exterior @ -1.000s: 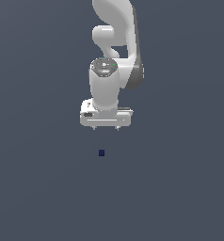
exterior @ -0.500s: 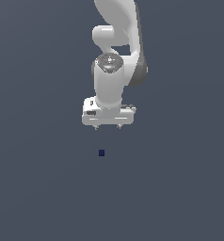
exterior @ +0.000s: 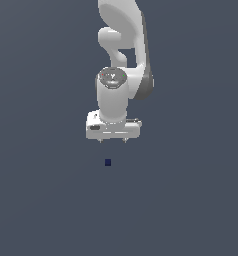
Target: Pick up the object and move it to a goal position.
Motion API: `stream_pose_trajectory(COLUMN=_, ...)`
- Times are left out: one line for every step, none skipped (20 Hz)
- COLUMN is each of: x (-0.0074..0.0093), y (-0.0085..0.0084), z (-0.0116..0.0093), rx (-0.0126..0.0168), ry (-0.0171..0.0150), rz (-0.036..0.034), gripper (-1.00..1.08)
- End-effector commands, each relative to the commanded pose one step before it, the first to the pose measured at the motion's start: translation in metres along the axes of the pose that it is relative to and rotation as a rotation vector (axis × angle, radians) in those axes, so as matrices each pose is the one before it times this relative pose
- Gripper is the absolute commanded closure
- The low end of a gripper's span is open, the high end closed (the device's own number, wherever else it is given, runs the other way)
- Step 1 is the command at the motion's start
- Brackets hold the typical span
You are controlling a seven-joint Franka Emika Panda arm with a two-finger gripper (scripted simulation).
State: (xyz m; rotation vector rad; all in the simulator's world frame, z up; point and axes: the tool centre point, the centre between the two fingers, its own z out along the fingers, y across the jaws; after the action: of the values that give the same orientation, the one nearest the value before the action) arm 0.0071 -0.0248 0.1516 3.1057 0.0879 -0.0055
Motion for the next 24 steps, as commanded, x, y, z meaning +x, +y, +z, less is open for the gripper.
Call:
stream_pose_trajectory(x=0.00609, y=0.00368, z=0.01185, rx=0.00484, ry=-0.00025, rz=0.00503, gripper=-0.92)
stream_pose_trajectory(x=0.00291, y=0.00172, z=0.00560, rx=0.00233, ry=0.00024, rz=0.00234, gripper=-0.92)
stream_pose_trajectory(x=0.00303, y=0.00190, z=0.00610, rx=0.00255, ry=0.00028, rz=0.00261, gripper=-0.92)
stream_pose_trajectory(x=0.00314, y=0.00202, z=0.00660, rx=0.00266, ry=0.00031, rz=0.00276, gripper=-0.92)
stream_pose_trajectory(x=0.00308, y=0.00210, z=0.00680, rx=0.00272, ry=0.00034, rz=0.00287, gripper=-0.92)
stream_pose_trajectory(x=0.00279, y=0.00198, z=0.00645, rx=0.00253, ry=0.00033, rz=0.00271, gripper=-0.92)
stream_pose_trajectory(x=0.00250, y=0.00189, z=0.00606, rx=0.00237, ry=0.00032, rz=0.00258, gripper=-0.92)
stream_pose_trajectory(x=0.00224, y=0.00175, z=0.00567, rx=0.00216, ry=0.00031, rz=0.00239, gripper=-0.92)
stream_pose_trajectory(x=0.00199, y=0.00163, z=0.00526, rx=0.00199, ry=0.00029, rz=0.00224, gripper=-0.92)
stream_pose_trajectory(x=0.00175, y=0.00155, z=0.00483, rx=0.00187, ry=0.00028, rz=0.00213, gripper=-0.92)
stream_pose_trajectory(x=0.00154, y=0.00136, z=0.00440, rx=0.00163, ry=0.00025, rz=0.00187, gripper=-0.92)
stream_pose_trajectory(x=0.00134, y=0.00125, z=0.00396, rx=0.00149, ry=0.00024, rz=0.00173, gripper=-0.92)
stream_pose_trajectory(x=0.00115, y=0.00114, z=0.00351, rx=0.00134, ry=0.00022, rz=0.00157, gripper=-0.92)
stream_pose_trajectory(x=0.00098, y=0.00085, z=0.00306, rx=0.00099, ry=0.00017, rz=0.00117, gripper=-0.92)
stream_pose_trajectory(x=0.00080, y=0.00085, z=0.00259, rx=0.00099, ry=0.00017, rz=0.00118, gripper=-0.92)
stream_pose_trajectory(x=0.00065, y=0.00066, z=0.00213, rx=0.00076, ry=0.00013, rz=0.00091, gripper=-0.92)
stream_pose_trajectory(x=0.00049, y=0.00054, z=0.00166, rx=0.00062, ry=0.00011, rz=0.00075, gripper=-0.92)
stream_pose_trajectory(x=0.00035, y=0.00038, z=0.00119, rx=0.00044, ry=0.00008, rz=0.00053, gripper=-0.92)
stream_pose_trajectory(x=0.00023, y=0.00000, z=0.00073, rx=0.00000, ry=0.00000, rz=0.00000, gripper=-0.92)
stream_pose_trajectory(x=0.00008, y=0.00000, z=0.00024, rx=0.00000, ry=0.00000, rz=0.00000, gripper=-0.92)
stream_pose_trajectory(x=-0.00088, y=0.00012, z=-0.00090, rx=-0.00018, ry=-0.00116, rz=0.00023, gripper=-0.92)
stream_pose_trajectory(x=0.00000, y=0.00000, z=0.00037, rx=0.00000, ry=0.00000, rz=0.00000, gripper=-0.92)
stream_pose_trajectory(x=0.00000, y=0.00000, z=0.00109, rx=0.00000, ry=0.00000, rz=0.00000, gripper=-0.92)
stream_pose_trajectory(x=-0.00001, y=0.00000, z=0.00181, rx=0.00000, ry=0.00000, rz=0.00000, gripper=-0.92)
